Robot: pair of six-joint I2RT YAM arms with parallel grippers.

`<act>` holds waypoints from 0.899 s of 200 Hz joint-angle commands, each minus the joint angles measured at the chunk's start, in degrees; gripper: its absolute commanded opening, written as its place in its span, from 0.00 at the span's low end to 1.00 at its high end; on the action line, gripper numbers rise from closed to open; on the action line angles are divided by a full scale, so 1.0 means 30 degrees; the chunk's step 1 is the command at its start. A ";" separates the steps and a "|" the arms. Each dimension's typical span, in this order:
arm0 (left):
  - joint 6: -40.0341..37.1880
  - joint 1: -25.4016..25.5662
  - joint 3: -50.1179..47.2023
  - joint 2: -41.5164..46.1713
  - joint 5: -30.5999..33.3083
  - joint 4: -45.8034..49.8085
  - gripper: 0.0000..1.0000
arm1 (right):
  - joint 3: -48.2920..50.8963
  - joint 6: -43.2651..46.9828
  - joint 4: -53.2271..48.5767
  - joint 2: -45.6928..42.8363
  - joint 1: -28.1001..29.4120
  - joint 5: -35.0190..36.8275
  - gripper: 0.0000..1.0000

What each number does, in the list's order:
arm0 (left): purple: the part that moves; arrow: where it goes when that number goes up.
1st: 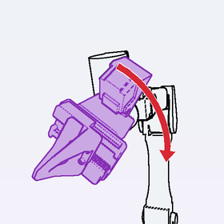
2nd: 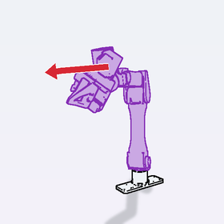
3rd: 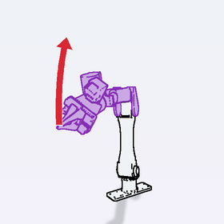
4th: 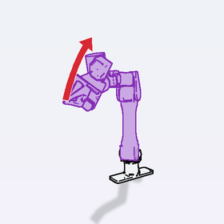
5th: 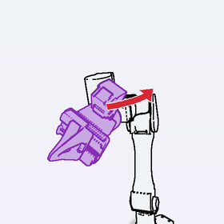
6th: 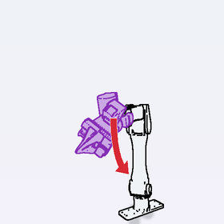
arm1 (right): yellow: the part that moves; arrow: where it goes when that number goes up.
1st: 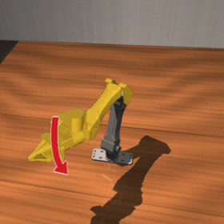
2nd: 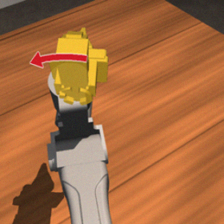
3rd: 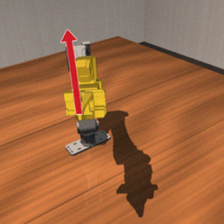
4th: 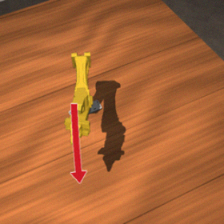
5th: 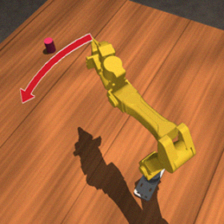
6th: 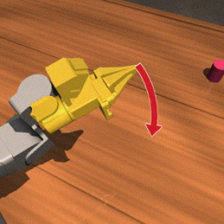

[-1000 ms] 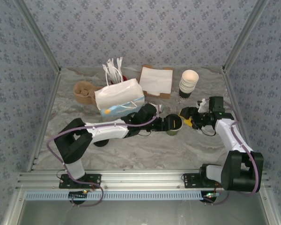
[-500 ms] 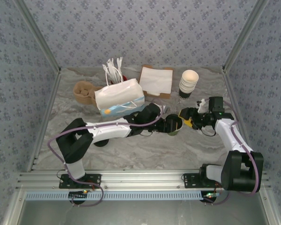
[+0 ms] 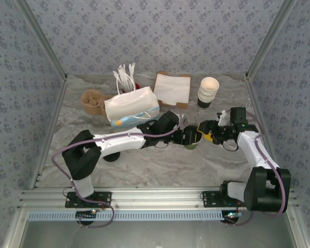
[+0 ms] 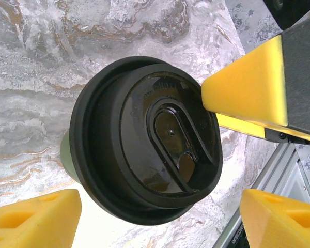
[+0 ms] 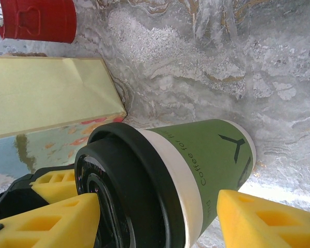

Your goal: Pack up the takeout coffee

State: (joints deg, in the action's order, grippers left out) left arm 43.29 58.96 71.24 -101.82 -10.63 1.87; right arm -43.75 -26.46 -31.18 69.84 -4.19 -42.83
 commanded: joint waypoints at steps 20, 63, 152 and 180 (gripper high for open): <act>-0.0549 0.0239 0.0814 -0.0414 0.0242 0.0201 0.81 | -0.0433 0.0352 -0.0535 -0.0482 0.0091 0.0097 0.65; -0.0667 0.0385 0.1008 -0.0557 0.0124 0.0230 0.81 | -0.0509 0.0376 -0.0833 -0.0949 0.0103 0.0095 0.65; 0.0111 -0.0329 -0.0268 0.0746 0.0516 0.0141 0.82 | -0.0037 0.0653 -0.1004 -0.1452 0.0157 0.1136 0.62; 0.1136 -0.0688 -0.0543 0.0592 0.0182 -0.0654 0.80 | 0.0079 0.0643 -0.0974 -0.1536 0.0192 0.1144 0.61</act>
State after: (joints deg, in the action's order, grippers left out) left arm 43.59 58.06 70.57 -101.34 -8.84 2.74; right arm -43.75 -25.80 -32.82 66.39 -4.08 -40.25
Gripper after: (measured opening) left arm 0.819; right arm 0.621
